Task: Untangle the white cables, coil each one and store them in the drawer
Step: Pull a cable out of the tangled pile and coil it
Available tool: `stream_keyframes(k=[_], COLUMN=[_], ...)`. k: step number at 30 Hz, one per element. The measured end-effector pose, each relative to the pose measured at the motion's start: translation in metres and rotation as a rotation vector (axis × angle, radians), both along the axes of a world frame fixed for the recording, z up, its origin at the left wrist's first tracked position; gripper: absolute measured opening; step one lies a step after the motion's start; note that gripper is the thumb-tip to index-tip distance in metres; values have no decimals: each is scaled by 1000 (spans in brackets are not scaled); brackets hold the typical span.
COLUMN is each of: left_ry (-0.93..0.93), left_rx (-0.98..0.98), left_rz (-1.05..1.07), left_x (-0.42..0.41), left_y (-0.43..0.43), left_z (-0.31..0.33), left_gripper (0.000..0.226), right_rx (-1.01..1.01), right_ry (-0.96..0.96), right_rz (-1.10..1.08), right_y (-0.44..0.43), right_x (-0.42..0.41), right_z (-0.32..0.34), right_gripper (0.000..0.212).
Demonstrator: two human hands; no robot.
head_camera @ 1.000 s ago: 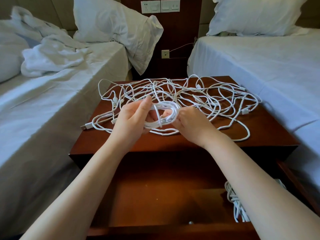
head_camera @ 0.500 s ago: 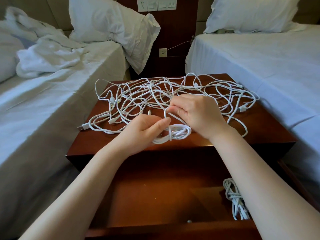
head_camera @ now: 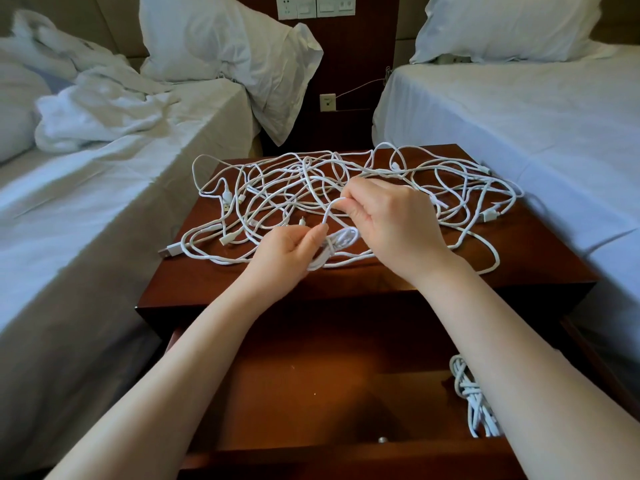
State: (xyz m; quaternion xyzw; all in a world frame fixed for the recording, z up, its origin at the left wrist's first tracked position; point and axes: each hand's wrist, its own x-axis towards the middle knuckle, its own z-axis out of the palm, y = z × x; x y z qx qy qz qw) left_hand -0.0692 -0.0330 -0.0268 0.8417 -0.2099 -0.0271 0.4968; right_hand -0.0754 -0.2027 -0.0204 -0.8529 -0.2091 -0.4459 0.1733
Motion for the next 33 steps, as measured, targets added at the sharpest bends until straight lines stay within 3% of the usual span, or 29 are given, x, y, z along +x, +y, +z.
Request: stream_keyframes(k=[6,12,17,21,23,28,33], left_ry=[189,19,-122,-184,-208,-127,-69], left_rx=[-242,-253,-359,-474,-536,-769,-765], left_rz=[118,276,380,486,512,322,26], left_x=[6,10,16,20,18,10,4], left_y=[-4,0,8,14,14,12,7], left_z=[-3,-2,-2,-2,1,10,7], left_gripper=[40,48,48,26,25,34,31], right_rx=[139,138,76,-11,-35,-12,75], right_ry=[83,177,377,479,543,651,717], right_rz=[117,205,267,275,268,238,227], right_y=[13,26,31,34,35,34,26], right_x=[-5,-14,-18,-20,-19,-14,-12], right_z=[2,0,-3,-7,-10,-16,-18], right_gripper=[36,26,33,27,27,22,24])
